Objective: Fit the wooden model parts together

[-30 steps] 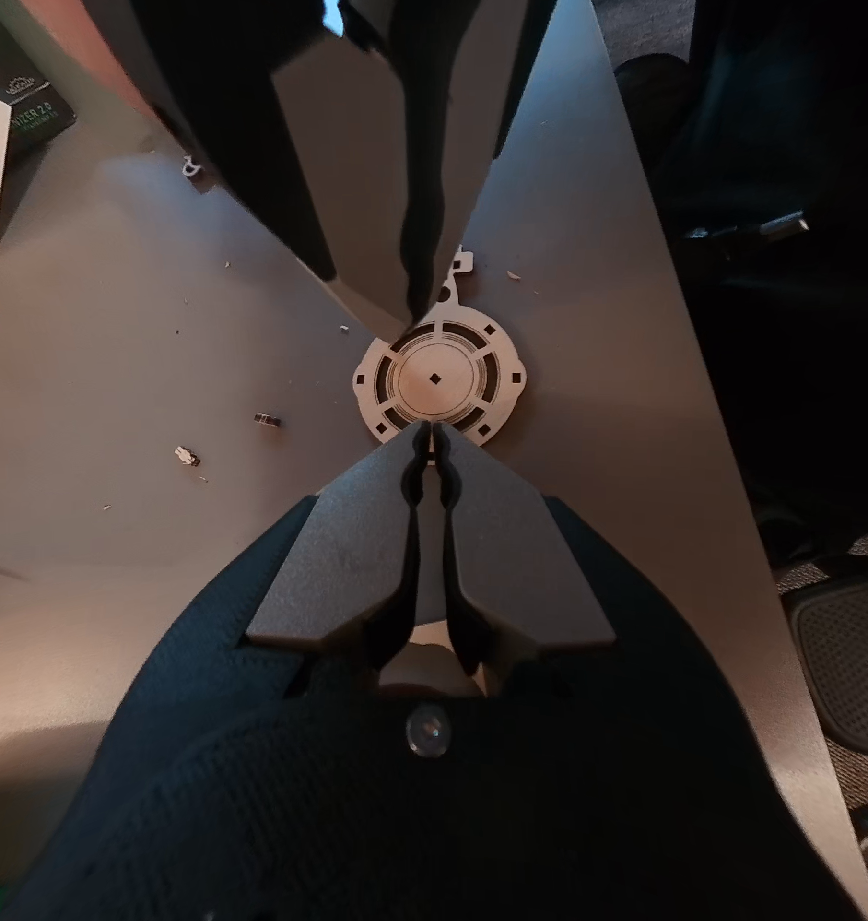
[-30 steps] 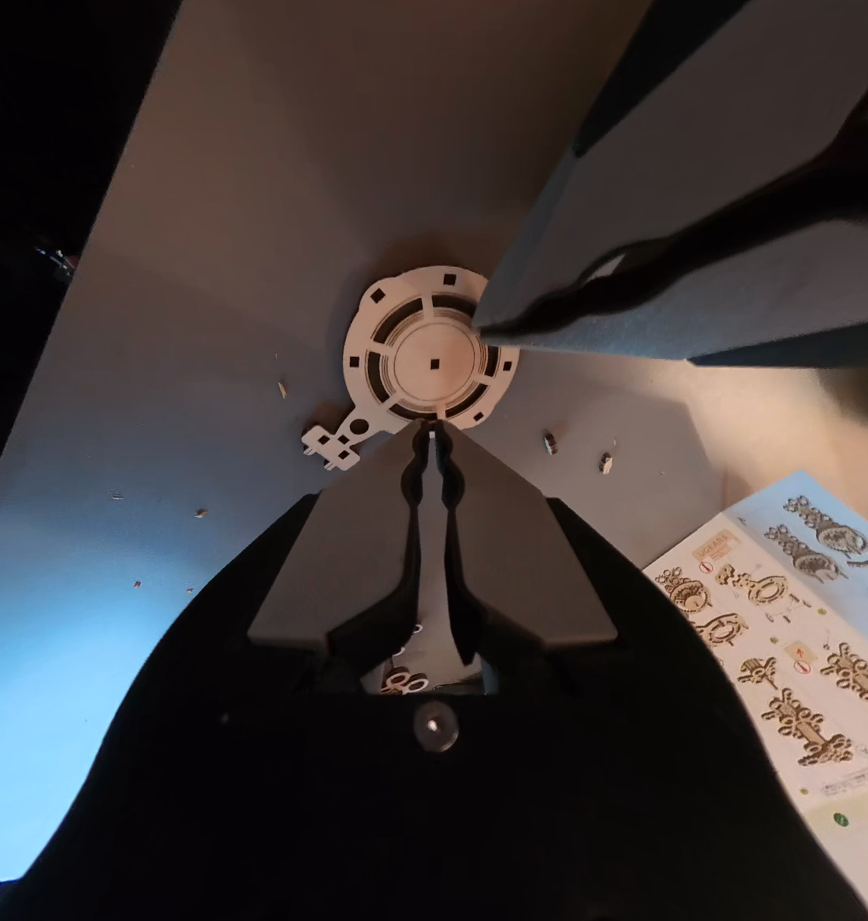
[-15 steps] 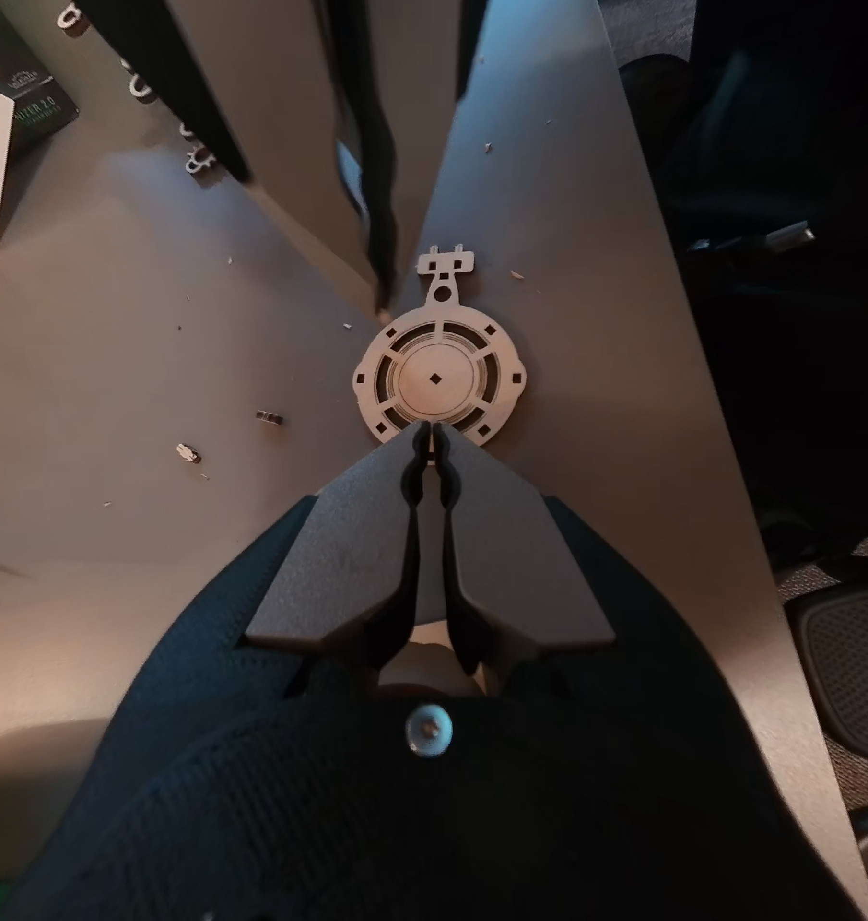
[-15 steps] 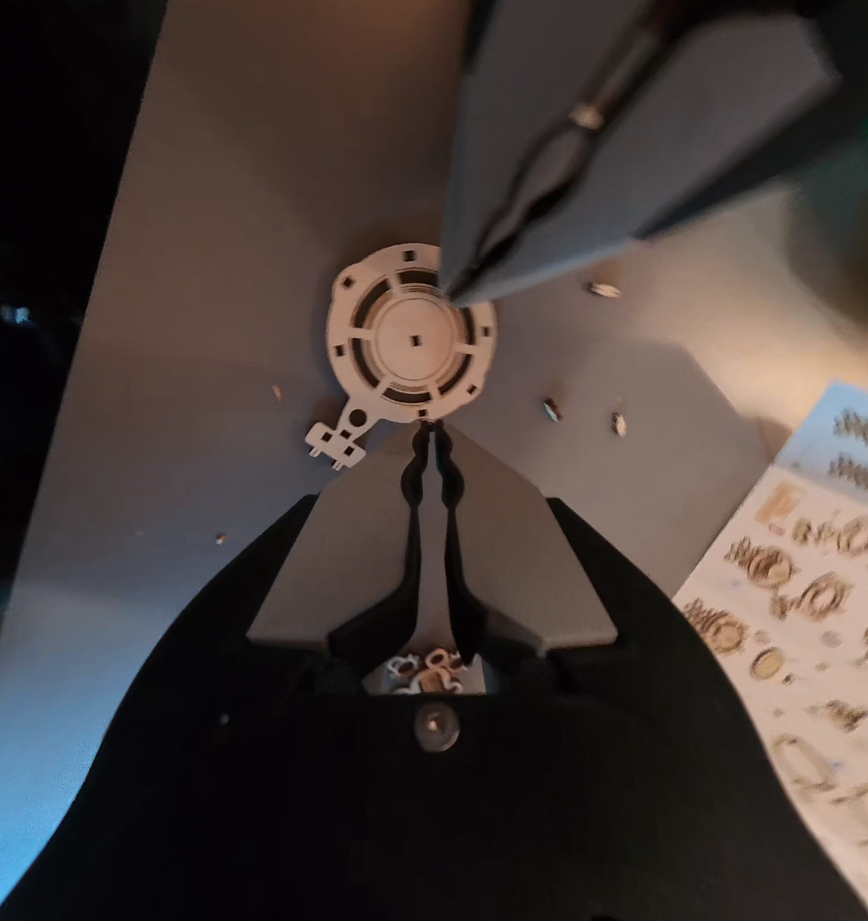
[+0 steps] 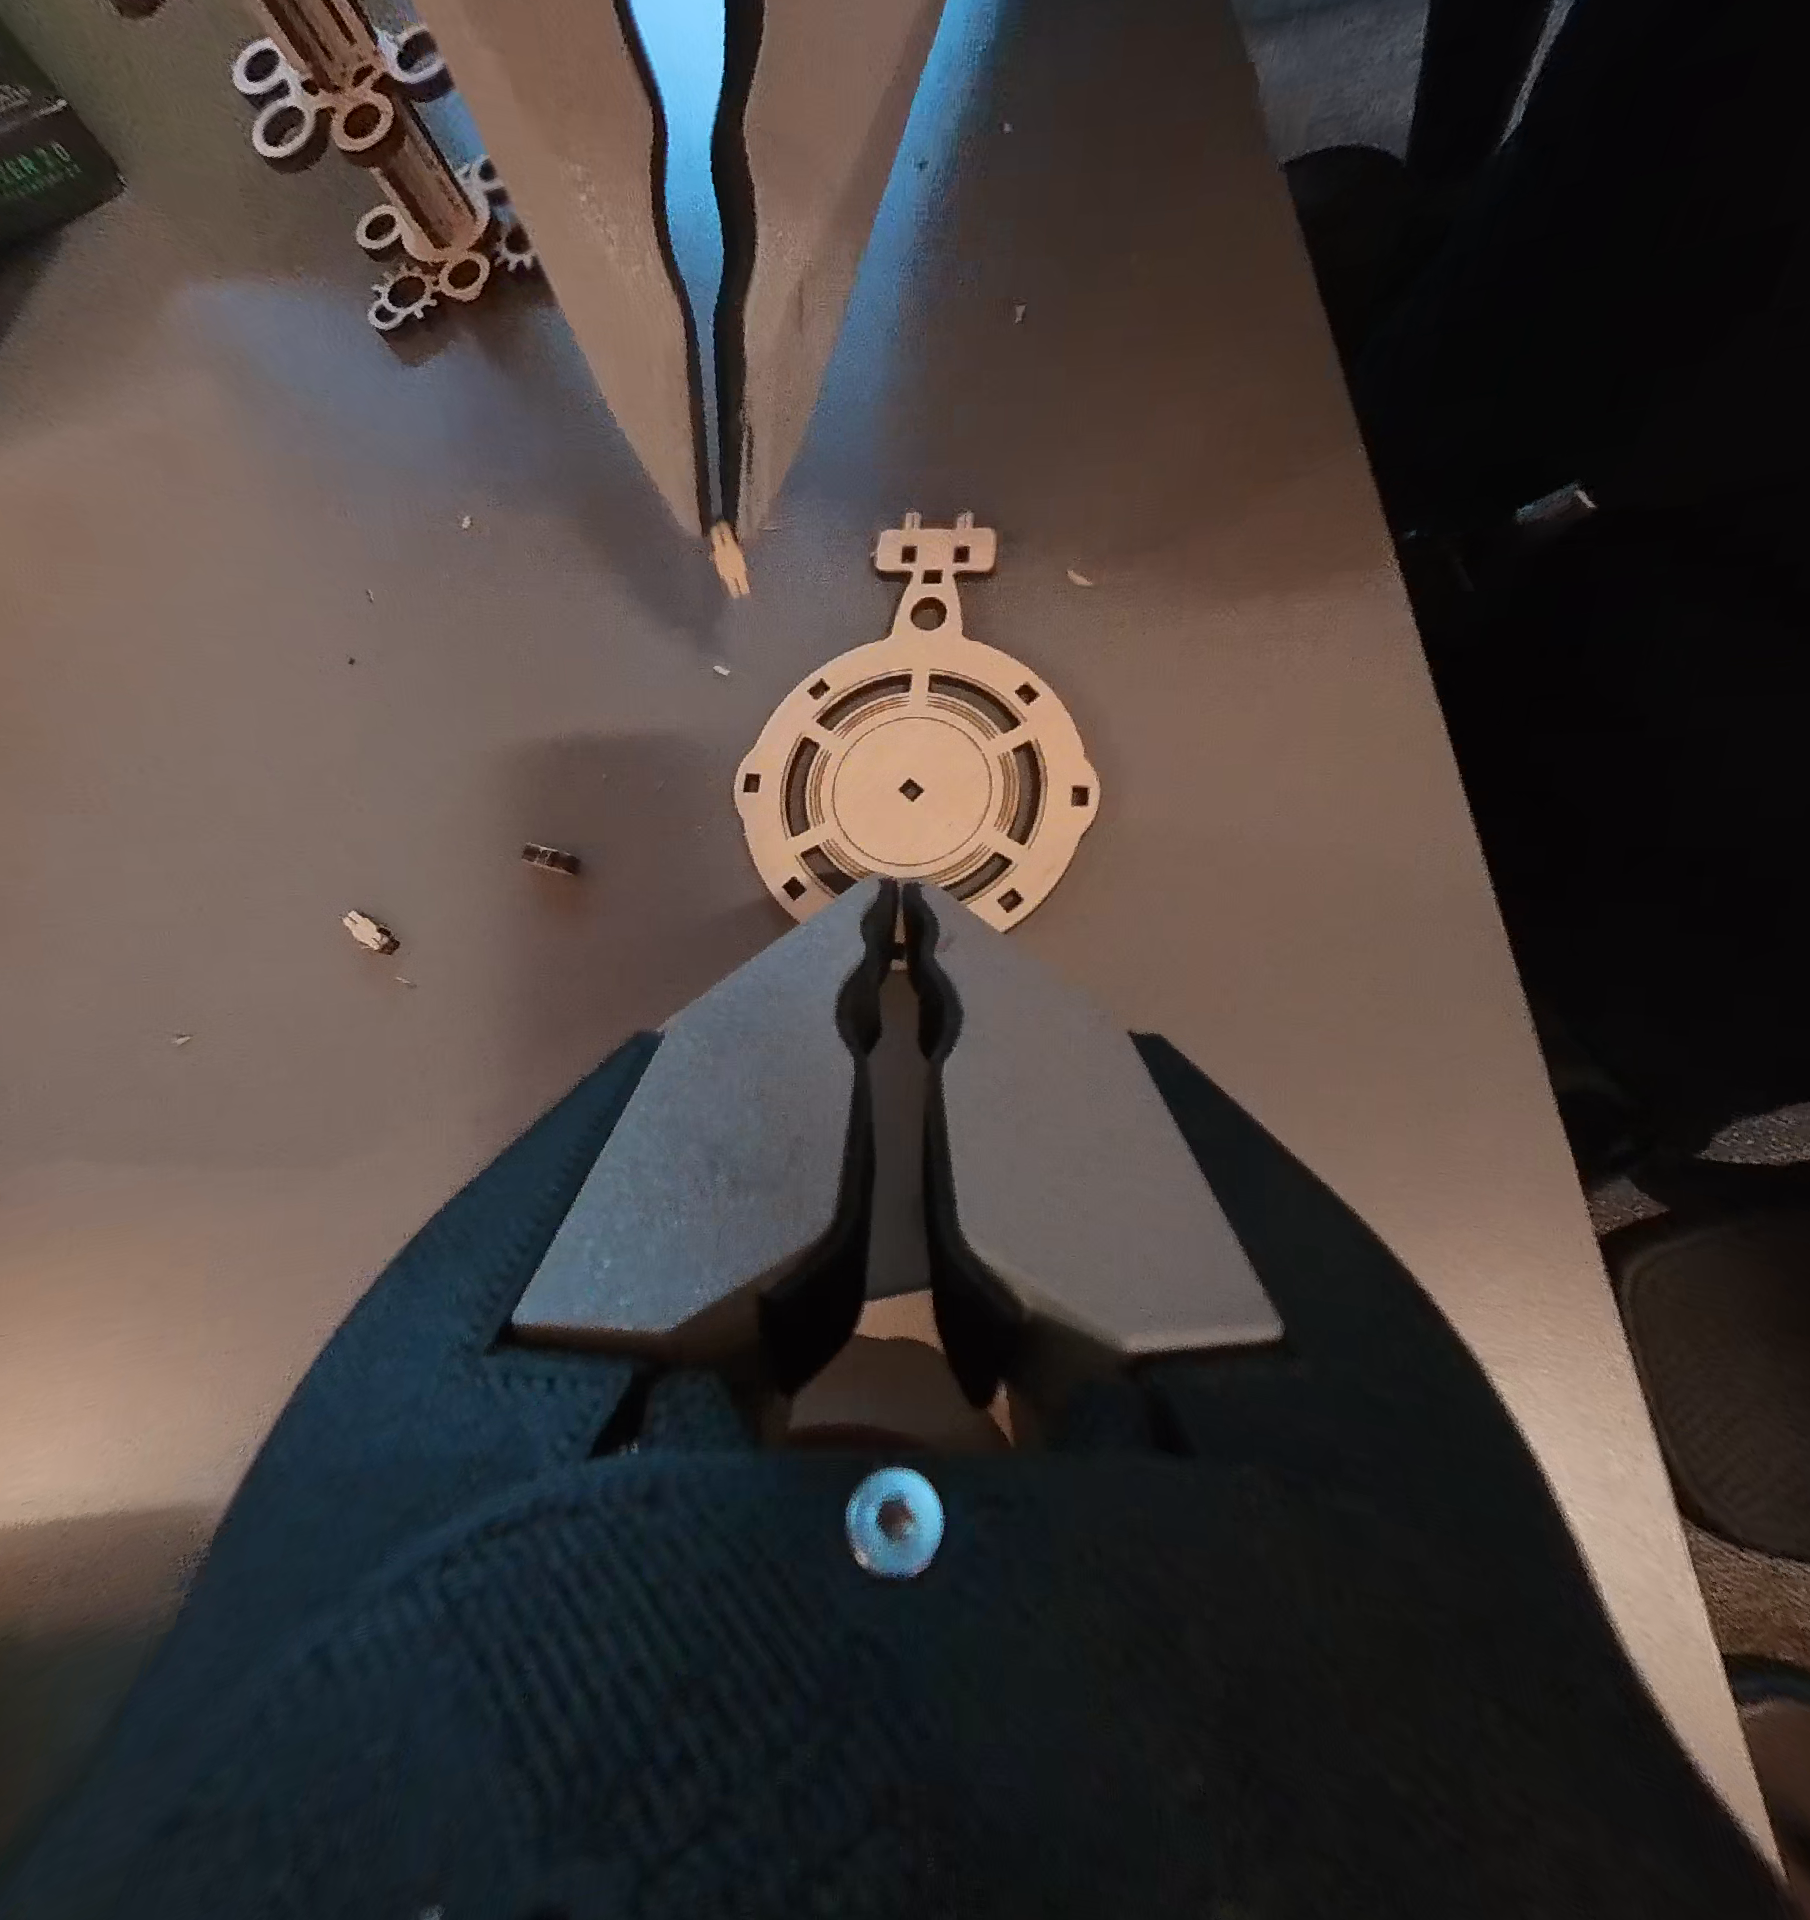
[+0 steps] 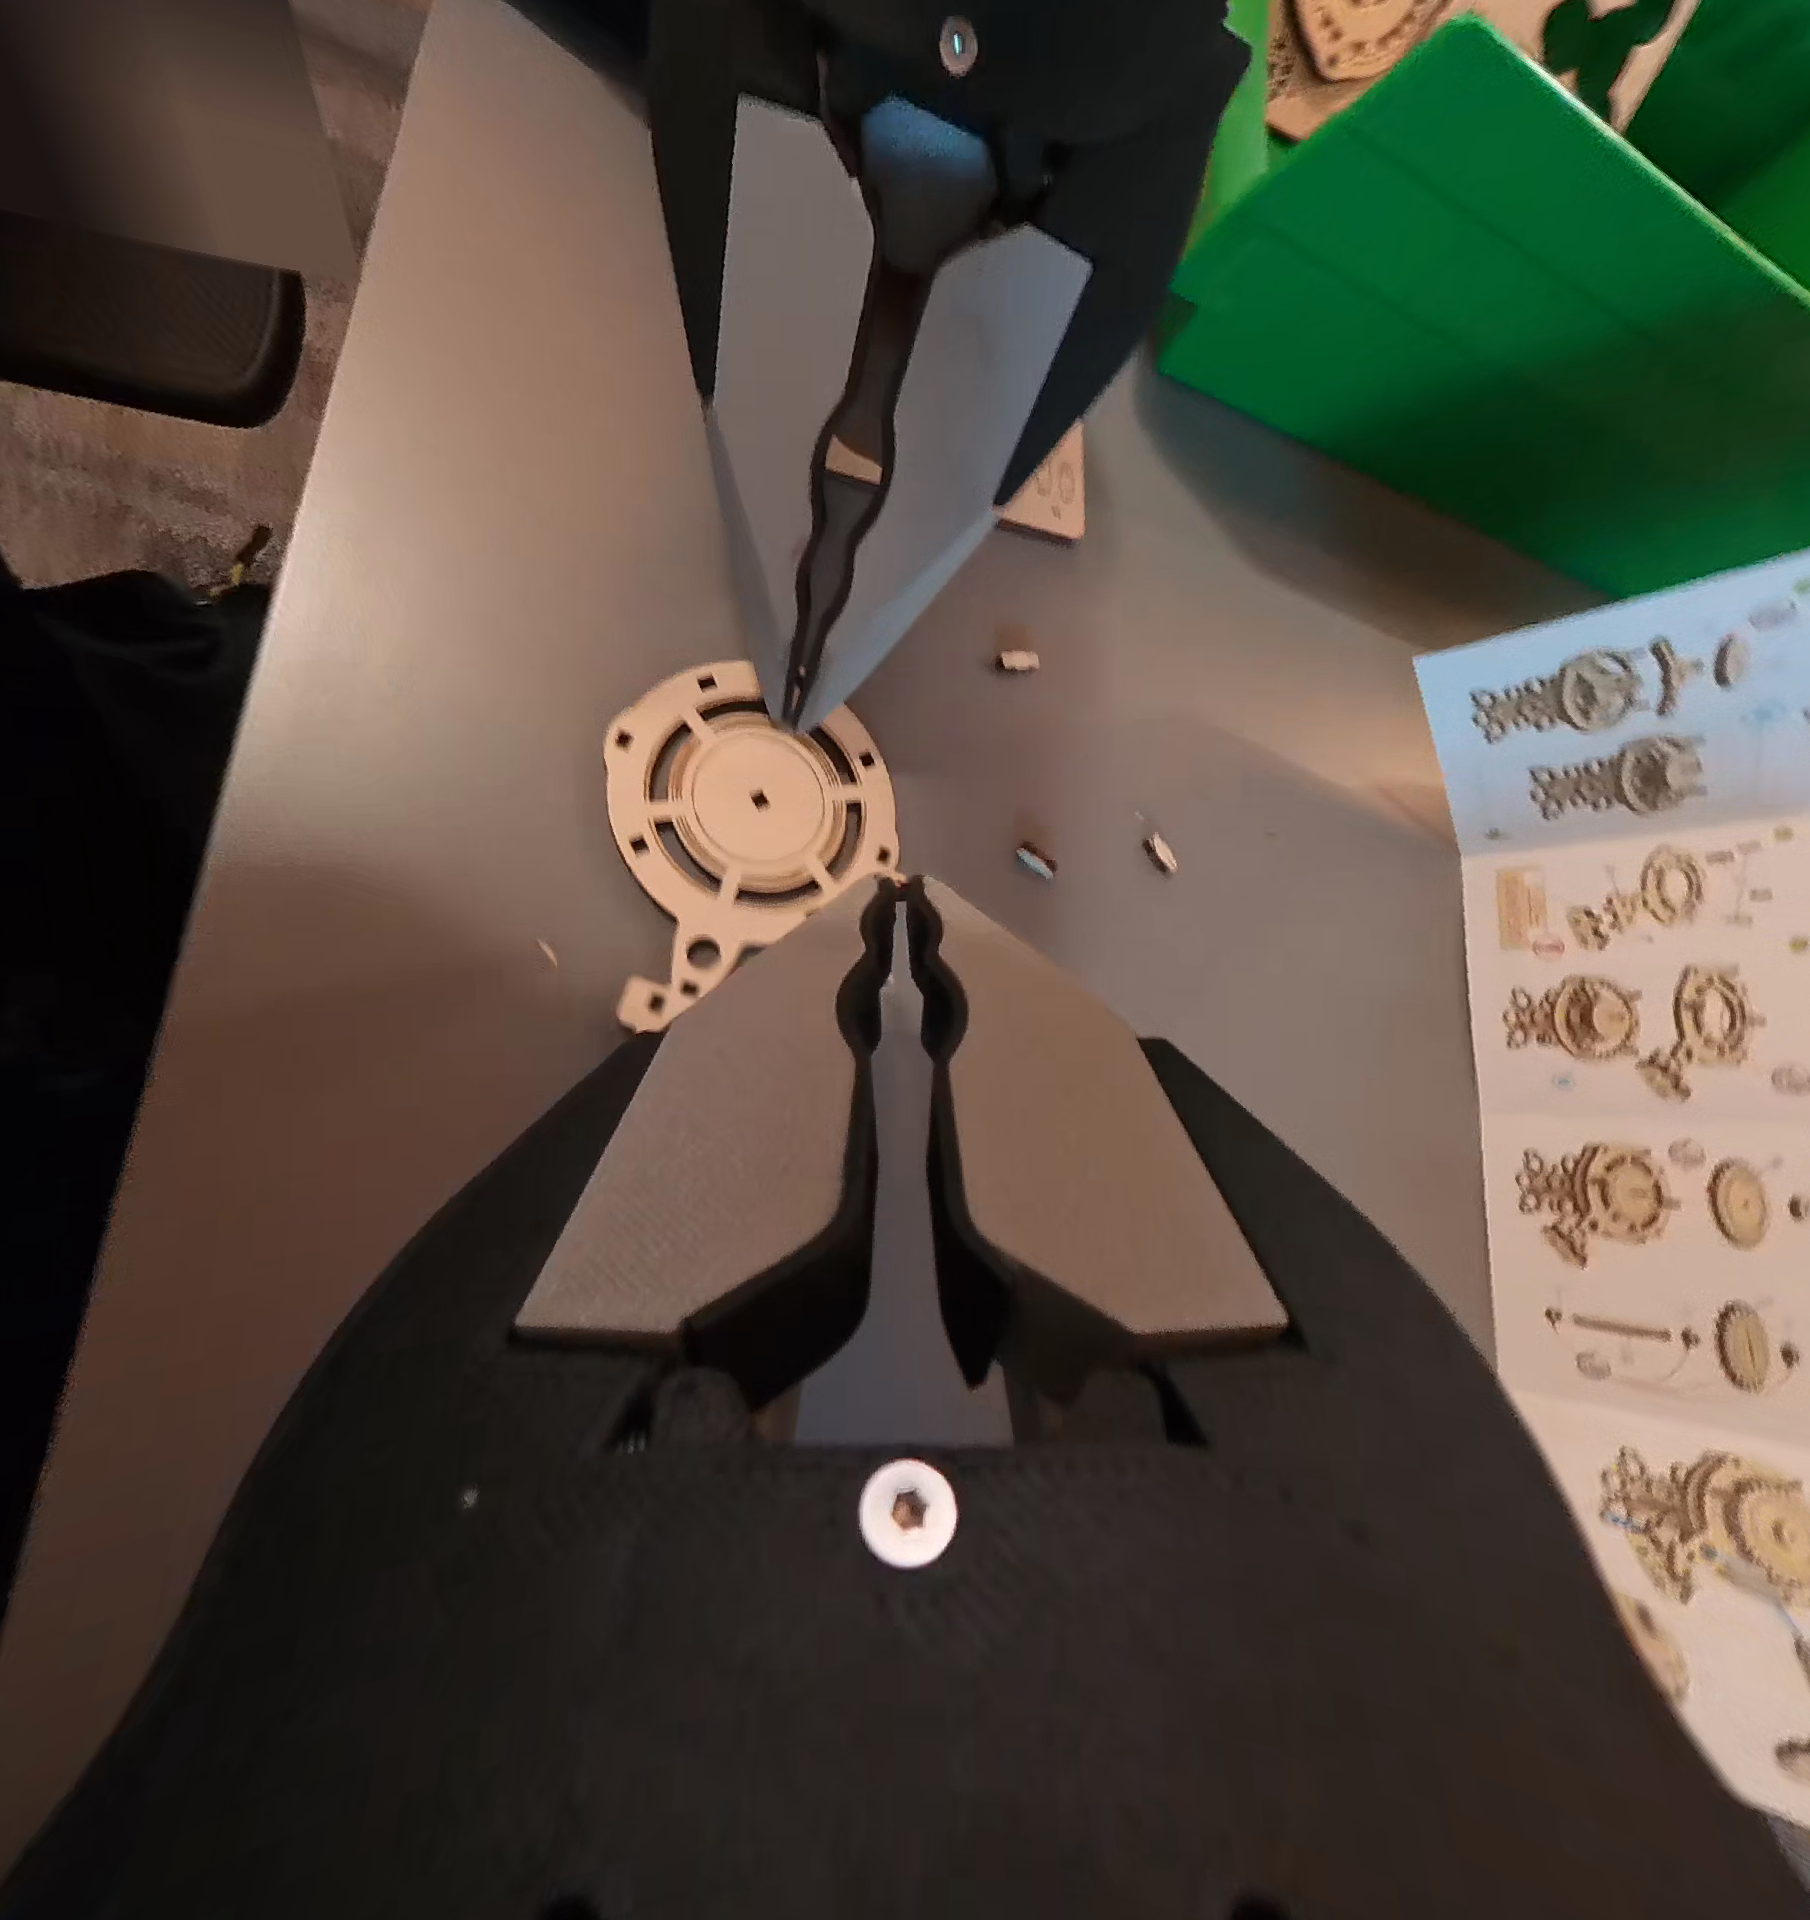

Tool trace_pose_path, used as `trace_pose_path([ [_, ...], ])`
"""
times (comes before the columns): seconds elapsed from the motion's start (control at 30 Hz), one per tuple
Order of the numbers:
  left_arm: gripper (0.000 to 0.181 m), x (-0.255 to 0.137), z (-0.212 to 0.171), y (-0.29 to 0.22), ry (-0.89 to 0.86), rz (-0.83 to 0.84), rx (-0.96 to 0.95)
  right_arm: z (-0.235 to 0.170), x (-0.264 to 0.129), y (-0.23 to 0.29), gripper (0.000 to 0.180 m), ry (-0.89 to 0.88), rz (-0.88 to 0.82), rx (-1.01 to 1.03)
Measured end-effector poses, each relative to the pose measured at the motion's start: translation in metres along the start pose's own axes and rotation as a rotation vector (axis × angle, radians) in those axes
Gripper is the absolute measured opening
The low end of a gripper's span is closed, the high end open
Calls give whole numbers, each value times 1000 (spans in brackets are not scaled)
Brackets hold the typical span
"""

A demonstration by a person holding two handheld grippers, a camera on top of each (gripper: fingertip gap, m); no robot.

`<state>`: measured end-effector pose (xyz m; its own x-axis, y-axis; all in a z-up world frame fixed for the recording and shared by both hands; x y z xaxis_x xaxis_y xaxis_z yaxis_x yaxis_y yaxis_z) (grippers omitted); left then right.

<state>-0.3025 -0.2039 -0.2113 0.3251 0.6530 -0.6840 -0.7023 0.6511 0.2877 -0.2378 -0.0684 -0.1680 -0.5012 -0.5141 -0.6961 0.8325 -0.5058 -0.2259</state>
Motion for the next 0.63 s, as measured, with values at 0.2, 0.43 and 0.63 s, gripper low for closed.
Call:
trace_pose_path([
  [0.2, 0, 0, -1, 2, -7, -21, -24, -9, -6, 0, 0, -34, 11, 21],
  [0.43, 0, 0, -1, 1, -4, -11, -13, -16, -7, -4, 0, -56, 39, 66],
  [0.63, 0, -1, -1, 2, -4, -15, -23, -19, -10, -10, 0, -86, 65, 116],
])
Point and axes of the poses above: each gripper's, where its closed fingertips meet, x out along the fingers, z out of its top, y = z × x across the jaws, the point moved 8 cm from there along -x, back along the fingers, and after that the axes turned 13 degrees about x, right-handed, at the moved point
